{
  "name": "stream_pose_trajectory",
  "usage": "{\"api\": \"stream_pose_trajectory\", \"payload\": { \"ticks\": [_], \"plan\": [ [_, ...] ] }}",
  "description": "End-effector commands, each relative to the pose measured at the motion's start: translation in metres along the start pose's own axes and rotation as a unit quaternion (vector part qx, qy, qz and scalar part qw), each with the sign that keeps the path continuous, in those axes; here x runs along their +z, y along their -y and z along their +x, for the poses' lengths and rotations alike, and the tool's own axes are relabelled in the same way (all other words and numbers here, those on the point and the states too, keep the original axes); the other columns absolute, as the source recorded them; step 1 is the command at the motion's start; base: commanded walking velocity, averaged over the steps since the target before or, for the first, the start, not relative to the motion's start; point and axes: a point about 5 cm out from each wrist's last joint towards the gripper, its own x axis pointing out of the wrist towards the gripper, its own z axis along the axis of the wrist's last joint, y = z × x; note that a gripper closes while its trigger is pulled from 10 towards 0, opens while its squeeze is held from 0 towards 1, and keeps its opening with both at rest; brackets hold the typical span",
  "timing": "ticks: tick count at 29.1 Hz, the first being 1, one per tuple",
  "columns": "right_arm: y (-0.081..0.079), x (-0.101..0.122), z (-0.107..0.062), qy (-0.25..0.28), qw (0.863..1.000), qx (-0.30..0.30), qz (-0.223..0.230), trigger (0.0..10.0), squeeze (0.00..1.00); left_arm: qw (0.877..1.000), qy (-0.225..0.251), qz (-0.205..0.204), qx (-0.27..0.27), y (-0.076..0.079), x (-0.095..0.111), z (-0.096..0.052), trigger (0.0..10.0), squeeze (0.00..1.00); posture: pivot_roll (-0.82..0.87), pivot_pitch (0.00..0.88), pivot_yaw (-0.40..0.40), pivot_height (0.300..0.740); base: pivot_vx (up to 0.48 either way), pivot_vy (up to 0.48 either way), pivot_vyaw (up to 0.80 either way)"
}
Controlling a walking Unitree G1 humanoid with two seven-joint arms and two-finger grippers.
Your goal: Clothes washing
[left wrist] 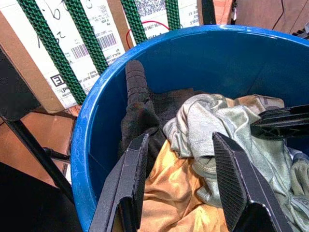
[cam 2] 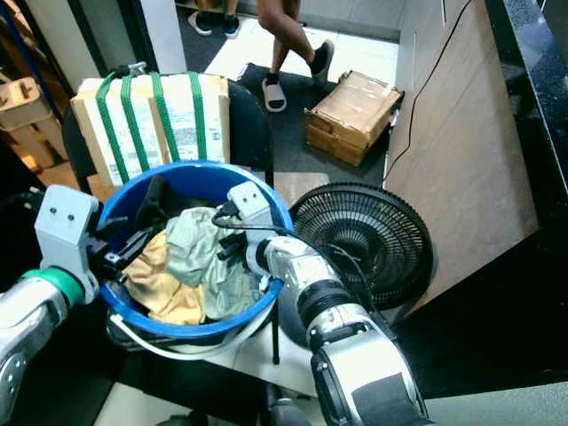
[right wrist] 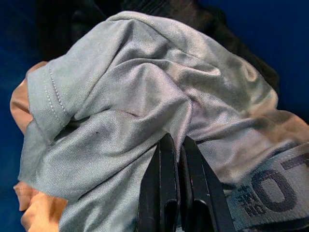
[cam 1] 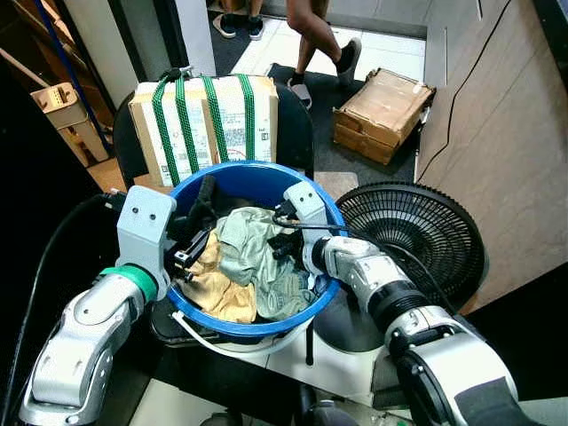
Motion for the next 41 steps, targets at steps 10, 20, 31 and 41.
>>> {"api": "stream_pose_trajectory", "payload": {
  "ticks": [10,20,31,41],
  "plan": [
    [0.027,0.026,-0.019,0.096,0.992,-0.04,0.075,0.0,0.0,0.999,0.026,0.003,0.025,-0.011,0.007,0.012,10.0,0.0,0.08,0.221,0.049,0.74,0.0,0.0,0.0],
    [0.052,0.11,-0.064,0.314,0.943,-0.069,0.09,0.0,0.0,0.996,0.056,-0.019,0.066,-0.019,0.018,0.019,10.0,0.0,0.08,0.147,0.015,0.74,0.0,0.0,0.0],
    [0.089,0.171,-0.158,0.556,0.798,-0.197,0.119,0.0,0.0,0.993,0.067,-0.048,0.079,-0.012,0.011,0.015,10.0,0.0,0.08,0.105,0.018,0.74,0.0,0.0,0.0],
    [0.065,0.128,-0.099,0.381,0.911,-0.151,0.043,10.0,1.0,0.996,0.056,-0.029,0.058,-0.002,0.004,0.019,10.0,0.0,0.07,0.083,0.009,0.74,0.0,0.0,0.0]
  ]
}}
